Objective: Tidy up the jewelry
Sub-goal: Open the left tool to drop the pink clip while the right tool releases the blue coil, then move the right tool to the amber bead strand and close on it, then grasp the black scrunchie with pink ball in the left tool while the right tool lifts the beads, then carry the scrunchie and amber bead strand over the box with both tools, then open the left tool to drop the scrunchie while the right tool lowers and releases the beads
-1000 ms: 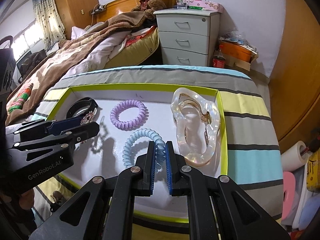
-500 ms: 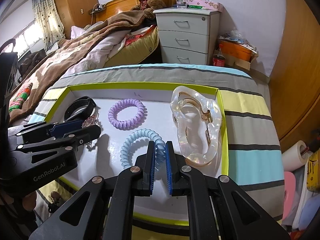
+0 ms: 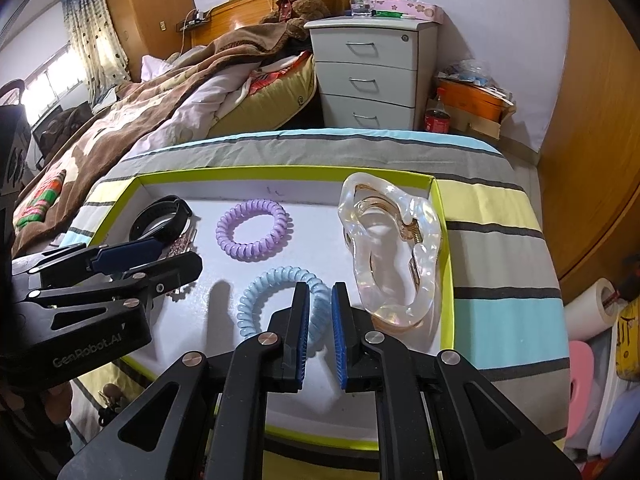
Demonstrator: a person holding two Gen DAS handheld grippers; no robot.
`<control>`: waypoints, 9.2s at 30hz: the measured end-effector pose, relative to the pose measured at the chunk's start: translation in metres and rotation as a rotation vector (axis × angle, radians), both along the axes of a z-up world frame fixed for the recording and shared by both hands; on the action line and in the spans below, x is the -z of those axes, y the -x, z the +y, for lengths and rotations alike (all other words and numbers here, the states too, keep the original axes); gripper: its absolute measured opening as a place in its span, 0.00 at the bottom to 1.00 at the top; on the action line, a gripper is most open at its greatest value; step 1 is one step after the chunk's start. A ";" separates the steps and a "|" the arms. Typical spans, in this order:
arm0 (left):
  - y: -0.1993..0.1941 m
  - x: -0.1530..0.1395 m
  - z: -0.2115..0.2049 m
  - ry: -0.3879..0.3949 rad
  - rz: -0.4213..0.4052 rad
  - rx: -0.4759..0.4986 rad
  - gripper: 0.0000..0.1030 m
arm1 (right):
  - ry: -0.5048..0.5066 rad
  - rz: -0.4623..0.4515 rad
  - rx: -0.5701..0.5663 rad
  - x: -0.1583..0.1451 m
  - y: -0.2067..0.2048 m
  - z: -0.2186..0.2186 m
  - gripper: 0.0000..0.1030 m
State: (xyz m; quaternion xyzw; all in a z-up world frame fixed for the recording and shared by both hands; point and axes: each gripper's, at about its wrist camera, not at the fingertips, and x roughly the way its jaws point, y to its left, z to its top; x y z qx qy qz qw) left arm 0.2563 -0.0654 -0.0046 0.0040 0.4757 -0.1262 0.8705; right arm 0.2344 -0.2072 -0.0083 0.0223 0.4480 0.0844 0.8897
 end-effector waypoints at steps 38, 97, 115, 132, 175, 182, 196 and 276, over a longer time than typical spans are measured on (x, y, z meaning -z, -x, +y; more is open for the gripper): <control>0.099 -0.052 0.051 0.067 -0.115 -0.079 0.70 | -0.075 -0.099 0.026 -0.038 0.082 -0.012 0.24; 0.146 -0.004 0.088 0.135 -0.005 -0.110 0.79 | 0.022 -0.090 -0.150 -0.008 0.120 0.034 0.08; 0.131 0.004 0.037 0.043 -0.010 -0.008 0.59 | -0.034 -0.136 -0.103 -0.021 0.132 0.014 0.08; 0.125 0.008 0.023 -0.006 -0.023 0.017 0.30 | -0.045 -0.146 -0.099 -0.022 0.136 0.011 0.08; 0.100 -0.072 0.025 0.049 -0.179 0.027 0.29 | -0.050 -0.273 -0.064 -0.083 0.120 -0.001 0.08; 0.071 -0.076 0.011 0.063 -0.186 0.057 0.29 | -0.045 -0.272 -0.044 -0.083 0.100 -0.007 0.08; 0.023 -0.041 -0.013 0.077 -0.104 0.091 0.29 | 0.029 -0.185 -0.050 -0.044 0.060 -0.011 0.08; 0.020 -0.026 -0.017 0.037 -0.064 0.066 0.68 | -0.030 -0.053 -0.059 -0.014 0.048 -0.009 0.33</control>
